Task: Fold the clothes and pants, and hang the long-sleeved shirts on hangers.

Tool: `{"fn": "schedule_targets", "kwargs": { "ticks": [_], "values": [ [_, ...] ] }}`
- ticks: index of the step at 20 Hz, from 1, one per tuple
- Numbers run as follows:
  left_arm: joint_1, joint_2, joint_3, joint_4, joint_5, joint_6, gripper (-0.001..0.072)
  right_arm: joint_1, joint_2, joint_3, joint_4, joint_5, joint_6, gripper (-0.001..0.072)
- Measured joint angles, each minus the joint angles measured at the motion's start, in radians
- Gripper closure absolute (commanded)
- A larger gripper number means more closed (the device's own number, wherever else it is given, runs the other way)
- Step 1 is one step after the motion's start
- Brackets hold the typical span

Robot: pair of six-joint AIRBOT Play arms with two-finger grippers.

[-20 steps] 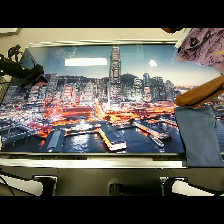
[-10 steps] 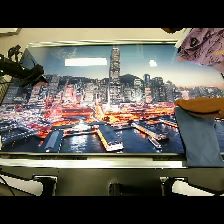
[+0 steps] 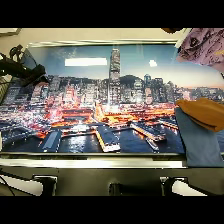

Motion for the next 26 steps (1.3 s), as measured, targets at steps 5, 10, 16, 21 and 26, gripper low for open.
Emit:
{"fn": "schedule_targets", "kwargs": {
  "ticks": [5, 10, 16, 21, 26],
  "values": [
    [-0.010, 0.000, 0.000, 0.003, 0.000, 0.000, 0.0691, 0.000, 0.050, -0.202, -0.080, 0.018, -0.102, 0.0682],
    [-0.012, 0.000, 0.000, 0.006, 0.001, 0.000, 0.0691, 0.000, 0.100, -0.393, -0.108, 0.054, -0.146, 0.0683],
    [-0.012, 0.000, 0.000, 0.007, 0.001, 0.000, 0.0691, 0.000, 0.127, -0.539, -0.122, 0.089, -0.169, 0.0683],
    [-0.012, 0.000, 0.000, 0.007, 0.001, 0.000, 0.0692, 0.000, 0.130, -0.616, -0.190, 0.113, -0.199, 0.0683],
    [-0.012, 0.000, 0.000, 0.007, 0.001, 0.000, 0.0691, 0.000, 0.130, -0.663, -0.231, 0.124, -0.213, 0.0682]
  ]
}}
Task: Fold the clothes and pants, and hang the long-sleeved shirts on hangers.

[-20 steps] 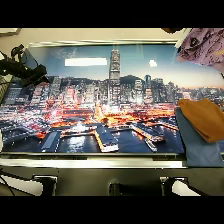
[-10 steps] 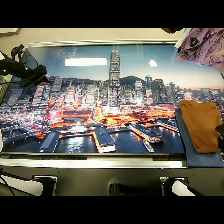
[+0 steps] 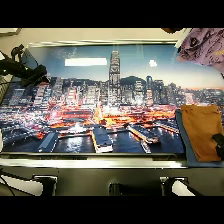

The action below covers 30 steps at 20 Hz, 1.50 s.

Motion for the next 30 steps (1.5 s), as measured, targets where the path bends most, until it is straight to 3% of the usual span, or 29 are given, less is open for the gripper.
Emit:
{"fn": "schedule_targets", "kwargs": {
  "ticks": [2, 4, 8, 11, 13, 17, 19, 24, 30],
  "values": [
    [0.000, 0.000, 0.000, 0.000, 0.000, 0.000, 0.0691, 0.000, 0.000, -0.009, -0.005, 0.007, -0.001, 0.0659],
    [0.000, 0.000, 0.000, 0.000, 0.000, 0.000, 0.0691, 0.000, 0.000, -0.014, -0.011, 0.012, -0.002, 0.0484],
    [0.000, 0.000, 0.000, 0.000, 0.000, 0.000, 0.0692, 0.000, 0.001, 0.032, 0.031, 0.081, -0.049, 0.0487],
    [0.000, 0.005, 0.000, 0.000, -0.011, 0.006, 0.0692, 0.008, 0.006, 0.160, 0.231, 0.256, -0.182, 0.0496],
    [-0.003, 0.017, 0.000, 0.001, -0.018, 0.029, 0.0692, 0.061, 0.009, 0.253, 0.379, 0.392, -0.306, 0.0541],
    [-0.039, 0.075, -0.005, 0.033, -0.027, 0.101, 0.0693, 0.334, 0.008, 0.356, 0.531, 0.556, -0.539, 0.0685],
    [-0.083, 0.125, -0.039, 0.074, -0.026, 0.135, 0.0693, 0.514, -0.003, 0.373, 0.536, 0.603, -0.602, 0.0683],
    [-0.178, 0.320, -0.277, 0.158, 0.071, 0.167, 0.0692, 0.896, -0.059, 0.388, 0.492, 0.666, -0.625, 0.0683],
    [-0.206, 0.470, -0.442, 0.184, 0.139, 0.178, 0.0690, 1.076, -0.091, 0.392, 0.455, 0.710, -0.611, 0.0682]
  ]
}}
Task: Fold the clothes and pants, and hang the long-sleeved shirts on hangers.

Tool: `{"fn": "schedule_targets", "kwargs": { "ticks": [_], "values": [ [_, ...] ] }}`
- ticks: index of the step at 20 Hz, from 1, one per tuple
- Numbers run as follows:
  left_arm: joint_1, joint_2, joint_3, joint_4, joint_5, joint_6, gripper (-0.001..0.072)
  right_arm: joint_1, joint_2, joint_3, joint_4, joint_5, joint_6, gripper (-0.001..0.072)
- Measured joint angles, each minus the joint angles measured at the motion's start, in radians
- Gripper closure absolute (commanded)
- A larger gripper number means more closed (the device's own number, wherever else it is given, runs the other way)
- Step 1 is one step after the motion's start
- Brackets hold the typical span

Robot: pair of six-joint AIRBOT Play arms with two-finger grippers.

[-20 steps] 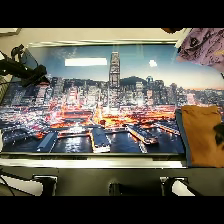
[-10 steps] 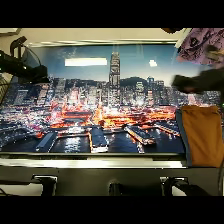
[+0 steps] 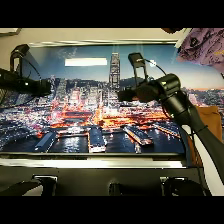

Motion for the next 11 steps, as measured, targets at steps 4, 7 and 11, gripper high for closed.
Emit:
{"fn": "schedule_targets", "kwargs": {
  "ticks": [4, 7, 11],
  "values": [
    [-0.004, 0.018, -0.022, 0.007, 0.006, 0.002, 0.0690, 0.022, -0.003, 0.001, -0.032, 0.013, 0.002, 0.0682],
    [-0.005, 0.022, -0.027, 0.008, 0.007, 0.003, 0.0690, 0.027, -0.003, 0.001, -0.045, 0.016, 0.002, 0.0682],
    [-0.005, 0.024, -0.029, 0.008, 0.007, 0.003, 0.0690, 0.029, -0.003, 0.001, -0.049, 0.018, 0.002, 0.0682]
  ]
}}
